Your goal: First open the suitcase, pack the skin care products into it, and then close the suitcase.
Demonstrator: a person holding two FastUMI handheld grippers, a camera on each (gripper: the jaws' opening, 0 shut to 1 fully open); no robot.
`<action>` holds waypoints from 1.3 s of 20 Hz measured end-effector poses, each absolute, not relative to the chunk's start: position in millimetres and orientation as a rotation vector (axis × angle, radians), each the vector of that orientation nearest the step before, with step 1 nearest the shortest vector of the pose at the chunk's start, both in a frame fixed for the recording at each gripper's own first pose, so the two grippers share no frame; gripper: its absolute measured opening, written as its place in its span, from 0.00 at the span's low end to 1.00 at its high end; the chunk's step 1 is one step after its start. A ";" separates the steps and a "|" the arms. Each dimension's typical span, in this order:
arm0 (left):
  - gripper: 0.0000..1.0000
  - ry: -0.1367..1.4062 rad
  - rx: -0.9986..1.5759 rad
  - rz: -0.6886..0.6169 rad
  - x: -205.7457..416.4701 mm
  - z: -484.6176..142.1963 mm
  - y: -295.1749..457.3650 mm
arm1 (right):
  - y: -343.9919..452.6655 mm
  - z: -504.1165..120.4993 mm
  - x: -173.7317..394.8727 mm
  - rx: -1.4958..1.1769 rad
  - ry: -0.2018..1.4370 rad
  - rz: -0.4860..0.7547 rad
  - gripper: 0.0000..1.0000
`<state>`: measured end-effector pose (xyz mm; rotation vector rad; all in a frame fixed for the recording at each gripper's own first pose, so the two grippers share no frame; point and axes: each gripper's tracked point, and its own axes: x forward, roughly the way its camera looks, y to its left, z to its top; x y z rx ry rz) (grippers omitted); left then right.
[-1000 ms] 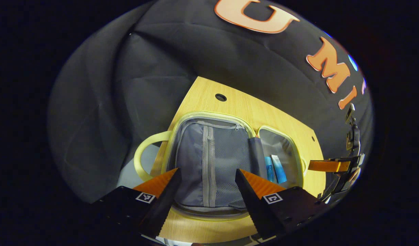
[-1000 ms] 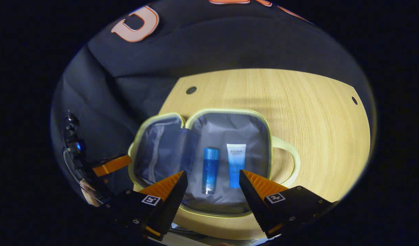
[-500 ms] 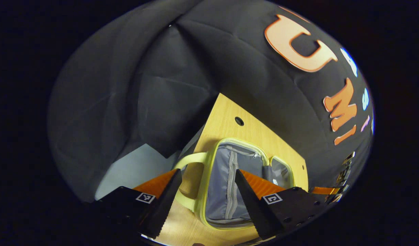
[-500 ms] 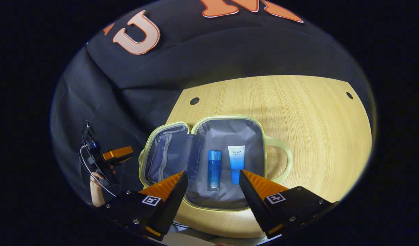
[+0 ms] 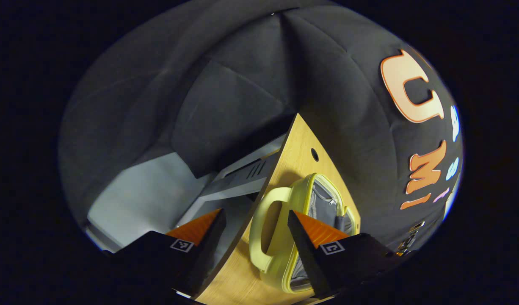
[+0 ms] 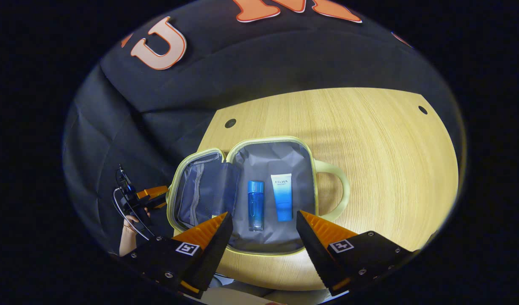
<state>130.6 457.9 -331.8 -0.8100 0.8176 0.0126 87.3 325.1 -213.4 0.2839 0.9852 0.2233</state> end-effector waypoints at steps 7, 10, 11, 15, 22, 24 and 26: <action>0.16 0.861 -0.845 0.070 139.8 -346.0 443.4 | 315.4 -211.6 85.2 0.287 0.977 0.198 0.96; 0.09 0.832 -0.681 0.074 136.2 -297.1 438.6 | 312.2 -210.4 88.9 0.286 0.965 0.202 0.96; 0.09 0.810 -0.615 0.074 141.1 -269.7 430.7 | 311.8 -208.5 90.0 0.291 0.961 0.208 0.96; 0.05 0.720 -0.412 0.014 149.6 -172.5 381.2 | 298.3 -200.9 95.4 0.287 0.922 0.230 0.96; 0.04 0.609 -0.025 0.005 155.2 -78.2 238.9 | 223.0 -190.8 91.2 0.257 0.849 0.284 0.96; 0.04 0.602 0.048 0.033 153.1 -64.8 192.4 | 185.8 -187.8 90.9 0.205 0.828 0.280 0.96; 0.04 0.610 0.076 0.054 148.2 -61.6 152.3 | 156.2 -185.1 90.2 0.182 0.810 0.282 0.96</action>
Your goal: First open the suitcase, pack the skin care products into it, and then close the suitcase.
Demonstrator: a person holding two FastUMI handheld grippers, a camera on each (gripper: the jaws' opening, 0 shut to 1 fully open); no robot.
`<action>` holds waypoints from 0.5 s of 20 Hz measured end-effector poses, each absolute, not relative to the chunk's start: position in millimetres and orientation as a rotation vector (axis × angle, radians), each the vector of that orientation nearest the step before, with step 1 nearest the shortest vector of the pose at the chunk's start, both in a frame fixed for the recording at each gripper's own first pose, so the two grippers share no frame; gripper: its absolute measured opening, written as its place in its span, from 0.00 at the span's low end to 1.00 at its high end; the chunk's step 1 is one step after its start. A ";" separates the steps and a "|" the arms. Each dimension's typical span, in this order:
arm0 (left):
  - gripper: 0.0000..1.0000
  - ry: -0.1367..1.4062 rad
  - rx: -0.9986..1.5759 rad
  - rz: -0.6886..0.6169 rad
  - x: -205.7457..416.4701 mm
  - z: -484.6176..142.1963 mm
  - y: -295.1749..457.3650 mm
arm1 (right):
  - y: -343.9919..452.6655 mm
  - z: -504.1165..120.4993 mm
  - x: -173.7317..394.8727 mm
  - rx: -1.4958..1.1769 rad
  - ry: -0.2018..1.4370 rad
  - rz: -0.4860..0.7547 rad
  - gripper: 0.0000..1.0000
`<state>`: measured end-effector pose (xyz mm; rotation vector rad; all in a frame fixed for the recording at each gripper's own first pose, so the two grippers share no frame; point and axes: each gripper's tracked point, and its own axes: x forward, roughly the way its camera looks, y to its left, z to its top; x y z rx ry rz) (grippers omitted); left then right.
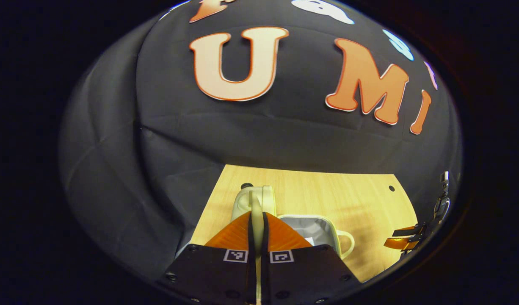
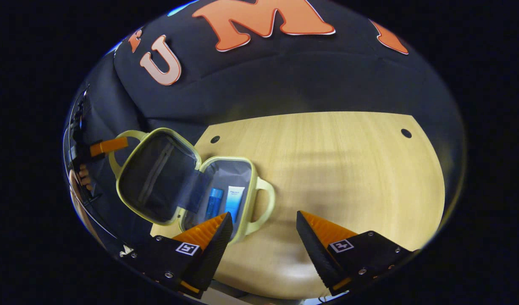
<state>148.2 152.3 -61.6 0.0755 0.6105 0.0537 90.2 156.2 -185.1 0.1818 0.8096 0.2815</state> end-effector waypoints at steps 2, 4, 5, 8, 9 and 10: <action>0.02 0.609 0.130 0.074 147.5 -64.5 112.6 | 126.0 -186.2 86.6 0.156 0.814 0.271 0.96; 0.04 0.618 0.208 0.115 150.5 -80.0 78.9 | 91.9 -186.0 81.6 0.127 0.813 0.255 0.96; 0.05 0.627 0.246 0.124 151.9 -92.3 52.3 | 76.0 -183.1 79.8 0.122 0.807 0.250 0.96; 0.05 0.667 0.324 0.120 160.7 -135.2 -11.6 | 34.3 -179.8 74.0 0.142 0.798 0.234 0.96; 0.04 0.682 0.345 0.117 162.2 -148.7 -23.9 | 20.7 -181.8 73.4 0.142 0.793 0.226 0.96; 0.04 0.700 0.354 0.112 164.2 -163.3 -36.5 | -0.3 -188.9 70.3 0.128 0.799 0.195 0.95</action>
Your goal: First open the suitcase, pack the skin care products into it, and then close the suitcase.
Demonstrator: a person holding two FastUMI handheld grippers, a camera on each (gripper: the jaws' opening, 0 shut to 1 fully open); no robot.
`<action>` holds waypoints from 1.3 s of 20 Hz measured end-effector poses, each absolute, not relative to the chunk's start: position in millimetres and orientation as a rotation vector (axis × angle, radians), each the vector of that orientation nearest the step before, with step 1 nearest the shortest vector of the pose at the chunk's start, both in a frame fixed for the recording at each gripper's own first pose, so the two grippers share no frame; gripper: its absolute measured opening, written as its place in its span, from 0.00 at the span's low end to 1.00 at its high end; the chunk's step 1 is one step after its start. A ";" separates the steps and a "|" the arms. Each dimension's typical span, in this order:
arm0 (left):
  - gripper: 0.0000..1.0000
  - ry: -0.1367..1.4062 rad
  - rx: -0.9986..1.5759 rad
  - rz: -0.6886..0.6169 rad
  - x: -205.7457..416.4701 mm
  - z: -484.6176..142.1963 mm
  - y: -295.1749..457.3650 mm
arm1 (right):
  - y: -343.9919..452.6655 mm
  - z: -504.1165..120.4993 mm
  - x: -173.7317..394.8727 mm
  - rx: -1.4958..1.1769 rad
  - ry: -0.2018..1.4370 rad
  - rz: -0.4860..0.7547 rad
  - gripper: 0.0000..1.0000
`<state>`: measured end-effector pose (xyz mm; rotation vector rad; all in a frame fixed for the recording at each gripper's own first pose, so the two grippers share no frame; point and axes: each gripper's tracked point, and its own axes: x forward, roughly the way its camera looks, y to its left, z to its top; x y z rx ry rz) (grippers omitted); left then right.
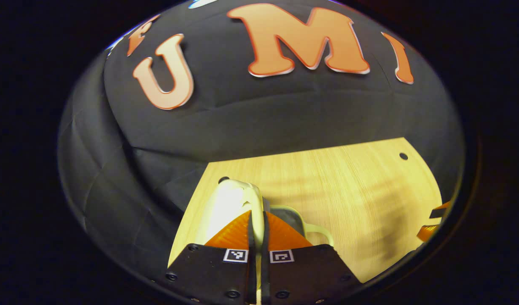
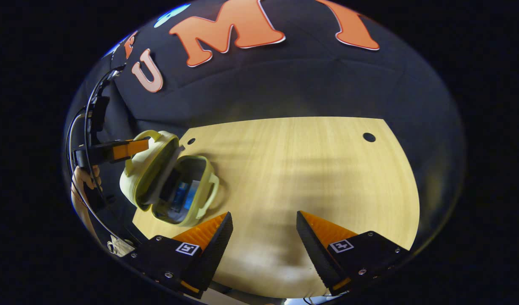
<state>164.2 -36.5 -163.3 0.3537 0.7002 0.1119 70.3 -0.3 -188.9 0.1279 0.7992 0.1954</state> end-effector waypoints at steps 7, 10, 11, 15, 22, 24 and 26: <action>0.05 0.852 0.438 0.080 195.7 -266.8 -72.8 | -78.0 -222.8 49.5 0.120 0.860 0.071 0.96; 0.05 0.926 0.472 0.086 197.9 -307.0 -71.5 | -90.1 -231.6 34.9 0.112 0.864 0.058 0.96; 0.05 0.951 0.508 0.105 199.9 -318.2 -70.5 | -90.3 -232.9 35.4 0.119 0.867 0.055 0.96; 0.12 0.957 0.574 0.139 191.4 -327.4 -71.8 | -105.1 -238.0 30.0 0.132 0.870 0.039 0.96; 0.51 0.952 0.539 0.119 188.9 -320.4 -64.6 | -97.0 -240.2 33.2 0.140 0.861 0.055 0.96; 0.77 0.922 0.519 0.084 184.6 -307.0 -71.2 | -89.3 -238.6 35.9 0.143 0.859 0.066 0.96; 0.92 0.853 0.480 0.039 183.3 -291.2 -86.1 | -81.8 -238.0 39.8 0.141 0.853 0.077 0.96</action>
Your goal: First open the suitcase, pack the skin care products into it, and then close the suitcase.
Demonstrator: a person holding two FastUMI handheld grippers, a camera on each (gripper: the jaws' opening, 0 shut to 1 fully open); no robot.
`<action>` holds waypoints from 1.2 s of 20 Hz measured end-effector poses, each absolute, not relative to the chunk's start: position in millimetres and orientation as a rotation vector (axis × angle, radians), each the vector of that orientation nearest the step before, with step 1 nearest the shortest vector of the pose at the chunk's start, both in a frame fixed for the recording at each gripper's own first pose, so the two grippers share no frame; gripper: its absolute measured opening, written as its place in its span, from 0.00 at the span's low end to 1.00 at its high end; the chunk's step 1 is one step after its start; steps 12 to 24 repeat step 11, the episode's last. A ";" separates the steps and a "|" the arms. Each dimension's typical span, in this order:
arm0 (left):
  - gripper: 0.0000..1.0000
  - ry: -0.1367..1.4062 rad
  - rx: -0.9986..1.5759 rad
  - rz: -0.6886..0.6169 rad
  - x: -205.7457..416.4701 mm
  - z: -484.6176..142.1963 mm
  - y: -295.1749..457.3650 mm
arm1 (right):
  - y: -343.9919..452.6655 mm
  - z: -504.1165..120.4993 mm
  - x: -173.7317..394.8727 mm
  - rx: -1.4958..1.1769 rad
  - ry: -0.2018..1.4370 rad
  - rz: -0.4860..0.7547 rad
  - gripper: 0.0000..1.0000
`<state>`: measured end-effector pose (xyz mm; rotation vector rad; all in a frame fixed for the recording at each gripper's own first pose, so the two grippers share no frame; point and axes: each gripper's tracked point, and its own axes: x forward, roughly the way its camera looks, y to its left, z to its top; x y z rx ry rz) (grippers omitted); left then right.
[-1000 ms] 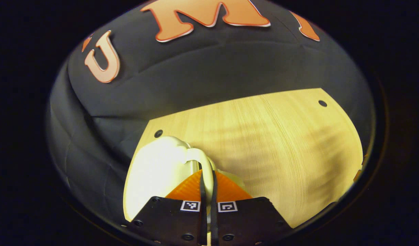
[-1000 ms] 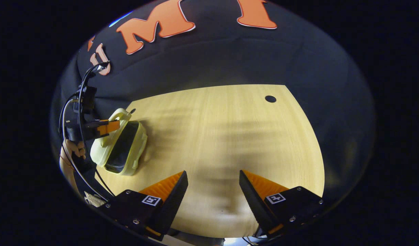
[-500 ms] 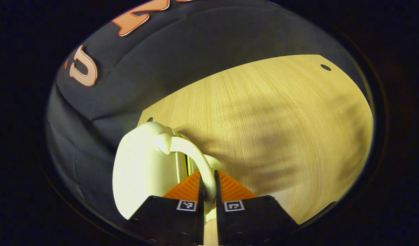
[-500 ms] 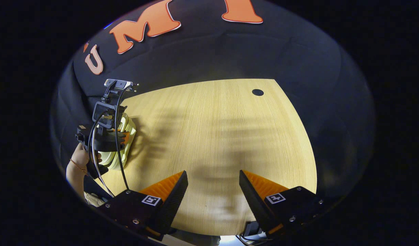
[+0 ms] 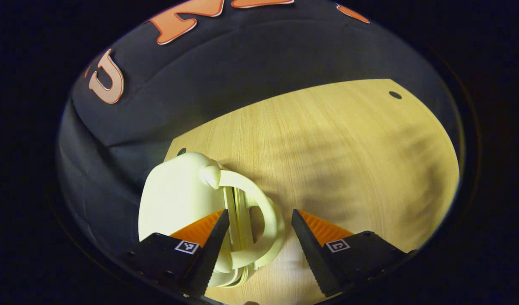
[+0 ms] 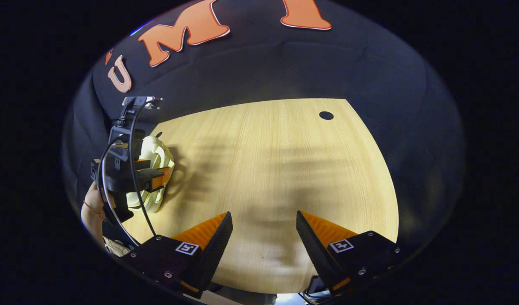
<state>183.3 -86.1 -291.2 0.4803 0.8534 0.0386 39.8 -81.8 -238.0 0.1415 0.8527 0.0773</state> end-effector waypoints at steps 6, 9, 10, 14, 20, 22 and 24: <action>0.98 0.600 0.366 -0.053 173.7 -173.8 -93.8 | -51.3 -194.2 61.9 0.114 0.729 0.061 0.96; 0.98 0.401 0.279 -0.117 175.7 -80.9 -81.2 | -35.8 -144.8 77.1 0.091 0.576 0.027 0.96; 0.98 0.351 0.246 -0.136 172.4 -57.5 -78.2 | -30.1 -127.3 80.3 0.072 0.523 0.023 0.95; 0.97 0.314 0.207 -0.151 166.4 -38.1 -75.2 | -25.0 -110.2 84.2 0.049 0.471 0.017 0.96; 0.97 0.314 0.207 -0.151 166.4 -38.1 -75.2 | -25.0 -110.2 84.2 0.049 0.471 0.017 0.96; 0.97 0.314 0.207 -0.151 166.4 -38.1 -75.2 | -25.0 -110.2 84.2 0.049 0.471 0.017 0.96; 0.97 0.314 0.207 -0.151 166.4 -38.1 -75.2 | -25.0 -110.2 84.2 0.049 0.471 0.017 0.96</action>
